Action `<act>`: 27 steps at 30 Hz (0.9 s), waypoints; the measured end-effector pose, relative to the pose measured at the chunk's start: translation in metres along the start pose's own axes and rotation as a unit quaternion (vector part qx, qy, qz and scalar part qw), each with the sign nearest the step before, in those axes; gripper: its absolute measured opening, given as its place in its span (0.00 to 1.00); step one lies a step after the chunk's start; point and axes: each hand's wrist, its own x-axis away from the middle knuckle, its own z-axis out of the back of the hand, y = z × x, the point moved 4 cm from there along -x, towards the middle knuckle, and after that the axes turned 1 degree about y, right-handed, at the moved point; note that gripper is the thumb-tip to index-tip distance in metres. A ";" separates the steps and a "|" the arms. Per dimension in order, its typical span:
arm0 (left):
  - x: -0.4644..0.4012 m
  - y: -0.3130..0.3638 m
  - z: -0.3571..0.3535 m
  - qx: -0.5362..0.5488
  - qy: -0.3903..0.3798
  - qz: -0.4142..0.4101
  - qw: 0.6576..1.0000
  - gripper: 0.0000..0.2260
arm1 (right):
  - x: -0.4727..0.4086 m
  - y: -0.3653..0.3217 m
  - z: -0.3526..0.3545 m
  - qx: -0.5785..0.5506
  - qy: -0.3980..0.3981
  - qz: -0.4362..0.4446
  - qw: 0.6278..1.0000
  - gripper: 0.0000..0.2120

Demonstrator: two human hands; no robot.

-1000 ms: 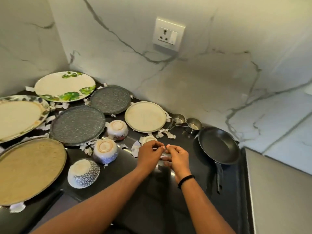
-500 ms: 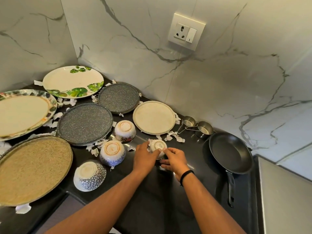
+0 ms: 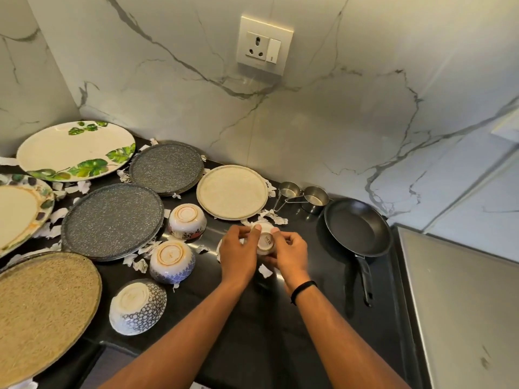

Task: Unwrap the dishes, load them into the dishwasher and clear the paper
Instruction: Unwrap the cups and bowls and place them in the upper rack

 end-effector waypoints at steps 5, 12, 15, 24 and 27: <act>0.030 0.018 -0.023 0.029 -0.055 -0.021 0.998 0.08 | 0.021 -0.004 0.042 -0.030 0.064 0.011 0.997 0.08; 0.105 0.027 -0.079 0.050 -0.200 -0.041 0.978 0.09 | 0.071 0.007 0.144 -0.126 0.143 0.008 0.982 0.11; 0.150 0.027 -0.104 0.050 -0.260 -0.054 0.963 0.11 | 0.105 0.015 0.190 -0.150 0.175 0.019 0.973 0.12; 0.345 0.005 -0.165 0.011 -0.457 -0.041 0.888 0.16 | 0.259 0.084 0.351 -0.241 0.313 0.007 0.919 0.12; 0.408 -0.008 -0.180 -0.012 -0.502 -0.027 0.865 0.18 | 0.310 0.113 0.391 -0.271 0.347 0.003 0.898 0.11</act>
